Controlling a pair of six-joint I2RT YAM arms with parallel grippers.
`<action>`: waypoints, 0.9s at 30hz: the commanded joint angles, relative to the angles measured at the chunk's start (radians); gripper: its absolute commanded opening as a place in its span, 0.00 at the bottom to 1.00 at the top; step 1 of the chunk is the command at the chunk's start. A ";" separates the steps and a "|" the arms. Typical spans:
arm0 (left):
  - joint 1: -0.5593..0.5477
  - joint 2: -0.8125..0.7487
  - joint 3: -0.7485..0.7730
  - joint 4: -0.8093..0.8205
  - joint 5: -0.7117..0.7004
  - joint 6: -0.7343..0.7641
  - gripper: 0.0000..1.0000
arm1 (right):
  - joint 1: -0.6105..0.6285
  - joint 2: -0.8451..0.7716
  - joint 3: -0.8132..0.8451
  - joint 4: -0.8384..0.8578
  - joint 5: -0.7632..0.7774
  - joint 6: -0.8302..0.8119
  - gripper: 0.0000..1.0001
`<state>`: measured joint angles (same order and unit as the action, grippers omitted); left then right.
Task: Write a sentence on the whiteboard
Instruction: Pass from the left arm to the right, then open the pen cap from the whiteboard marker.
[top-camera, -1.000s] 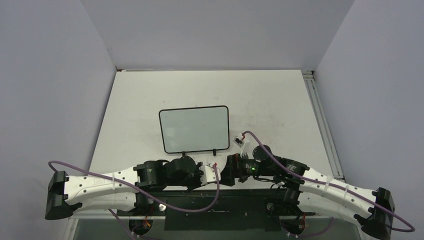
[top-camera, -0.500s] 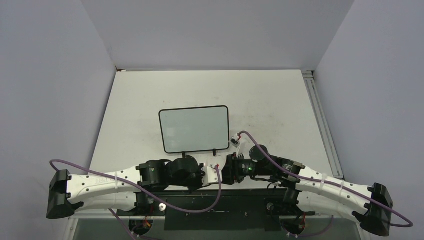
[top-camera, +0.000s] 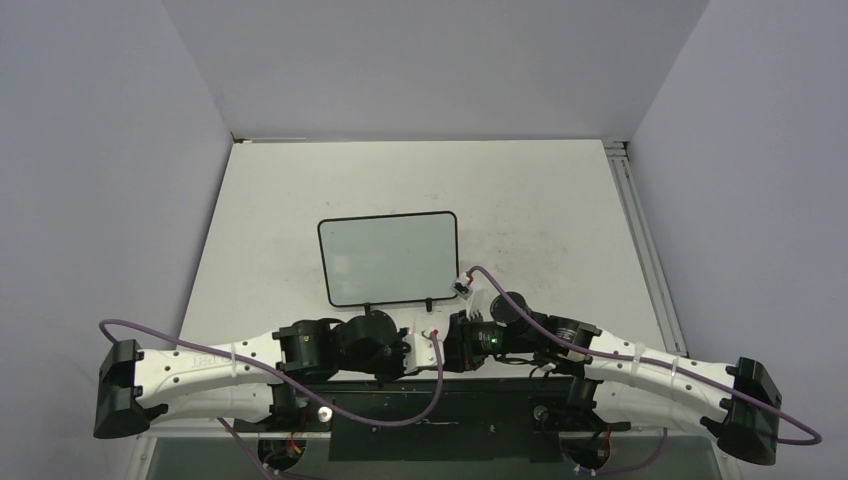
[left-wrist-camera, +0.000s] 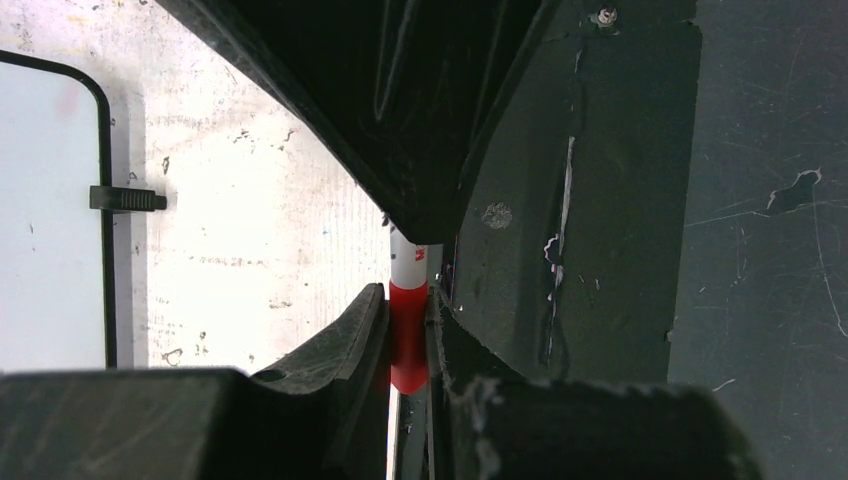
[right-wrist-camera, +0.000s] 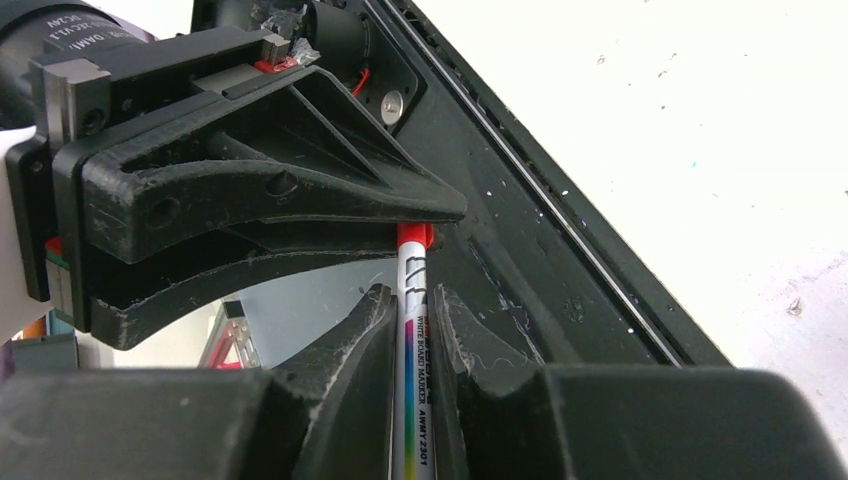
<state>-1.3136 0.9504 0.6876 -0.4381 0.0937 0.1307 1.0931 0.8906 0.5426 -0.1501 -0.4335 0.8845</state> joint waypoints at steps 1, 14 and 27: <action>0.010 -0.013 0.049 0.047 -0.007 -0.004 0.00 | 0.013 0.008 0.021 0.060 -0.020 -0.012 0.08; 0.014 -0.060 0.005 0.034 -0.109 0.035 0.00 | 0.011 -0.045 0.136 -0.136 0.022 -0.111 0.05; 0.016 -0.077 -0.006 0.027 -0.176 0.036 0.00 | -0.012 -0.056 0.312 -0.376 0.071 -0.228 0.05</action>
<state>-1.3140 0.8867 0.6876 -0.3283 0.0246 0.1696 1.0920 0.8692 0.7692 -0.4412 -0.3511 0.7036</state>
